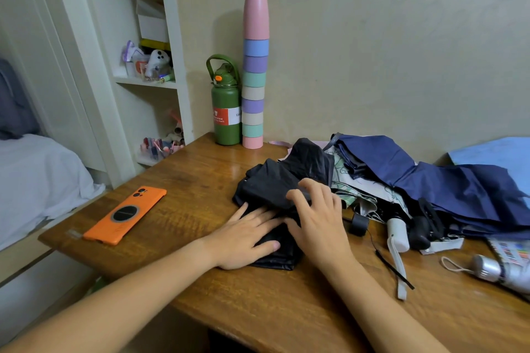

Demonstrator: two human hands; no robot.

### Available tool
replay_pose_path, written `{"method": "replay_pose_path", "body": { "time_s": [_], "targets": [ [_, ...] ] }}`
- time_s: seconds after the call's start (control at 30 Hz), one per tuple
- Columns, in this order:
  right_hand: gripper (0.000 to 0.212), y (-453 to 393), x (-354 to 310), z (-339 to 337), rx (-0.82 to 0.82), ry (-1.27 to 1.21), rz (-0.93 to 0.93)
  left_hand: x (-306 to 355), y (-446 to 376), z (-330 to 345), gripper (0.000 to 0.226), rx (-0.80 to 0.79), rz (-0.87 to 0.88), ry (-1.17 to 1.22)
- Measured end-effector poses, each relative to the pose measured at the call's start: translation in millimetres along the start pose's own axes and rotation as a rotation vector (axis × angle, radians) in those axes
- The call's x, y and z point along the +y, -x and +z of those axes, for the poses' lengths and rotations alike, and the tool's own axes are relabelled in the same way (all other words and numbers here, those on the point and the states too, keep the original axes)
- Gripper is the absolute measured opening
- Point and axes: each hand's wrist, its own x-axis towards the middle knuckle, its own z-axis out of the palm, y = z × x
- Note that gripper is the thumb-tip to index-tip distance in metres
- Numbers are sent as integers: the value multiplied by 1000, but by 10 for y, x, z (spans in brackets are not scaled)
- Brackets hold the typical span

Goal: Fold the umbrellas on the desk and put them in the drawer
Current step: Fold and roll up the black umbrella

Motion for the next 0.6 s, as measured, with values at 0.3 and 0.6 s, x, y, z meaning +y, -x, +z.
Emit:
{"method": "replay_pose_path", "body": {
  "time_s": [0.3,0.6],
  "targets": [
    [12,55,21,-234,-76,-405,-156,-14,15,-8,59,-84,-122,181],
    [10,98,254,-314,-474,-651,-187,-170,96,-80,56,-46,-310,803]
  ]
}}
